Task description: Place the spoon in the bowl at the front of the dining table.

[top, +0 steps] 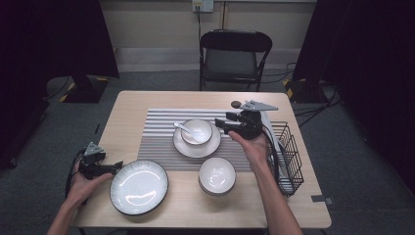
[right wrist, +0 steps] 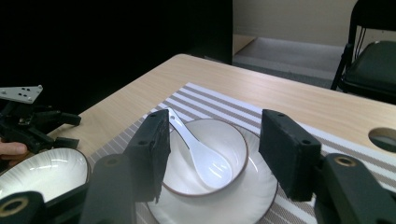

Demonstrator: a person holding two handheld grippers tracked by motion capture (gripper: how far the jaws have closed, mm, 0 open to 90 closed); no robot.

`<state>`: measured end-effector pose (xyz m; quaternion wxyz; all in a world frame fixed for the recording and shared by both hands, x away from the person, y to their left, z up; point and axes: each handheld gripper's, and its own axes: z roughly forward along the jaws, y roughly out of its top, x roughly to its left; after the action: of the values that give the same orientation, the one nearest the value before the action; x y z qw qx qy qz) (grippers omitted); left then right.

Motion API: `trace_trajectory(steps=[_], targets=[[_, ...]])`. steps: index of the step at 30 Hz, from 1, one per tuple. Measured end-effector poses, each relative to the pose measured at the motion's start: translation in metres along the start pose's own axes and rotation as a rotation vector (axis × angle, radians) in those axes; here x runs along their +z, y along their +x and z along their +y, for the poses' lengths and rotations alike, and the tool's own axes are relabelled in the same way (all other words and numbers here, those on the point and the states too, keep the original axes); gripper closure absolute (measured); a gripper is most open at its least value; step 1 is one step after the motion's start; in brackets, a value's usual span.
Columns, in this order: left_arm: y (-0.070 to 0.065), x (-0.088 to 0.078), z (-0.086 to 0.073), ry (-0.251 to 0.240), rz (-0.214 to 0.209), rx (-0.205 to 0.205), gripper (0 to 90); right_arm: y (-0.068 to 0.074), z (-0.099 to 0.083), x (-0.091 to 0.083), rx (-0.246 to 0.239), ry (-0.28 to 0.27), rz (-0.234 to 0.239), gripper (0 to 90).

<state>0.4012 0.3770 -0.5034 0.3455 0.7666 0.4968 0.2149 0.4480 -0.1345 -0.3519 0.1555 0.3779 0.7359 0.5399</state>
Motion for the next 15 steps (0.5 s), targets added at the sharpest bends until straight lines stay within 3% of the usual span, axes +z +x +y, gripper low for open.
trace_trajectory(steps=[7,15], targets=[[0.000,0.000,0.000,0.000,-0.001,-0.001,14.8,-0.005,0.000,-0.011,0.013,0.017,-0.027,36.4],[0.000,0.000,0.000,0.000,0.000,0.000,14.8,-0.012,0.004,-0.030,0.011,-0.020,-0.022,40.6]])
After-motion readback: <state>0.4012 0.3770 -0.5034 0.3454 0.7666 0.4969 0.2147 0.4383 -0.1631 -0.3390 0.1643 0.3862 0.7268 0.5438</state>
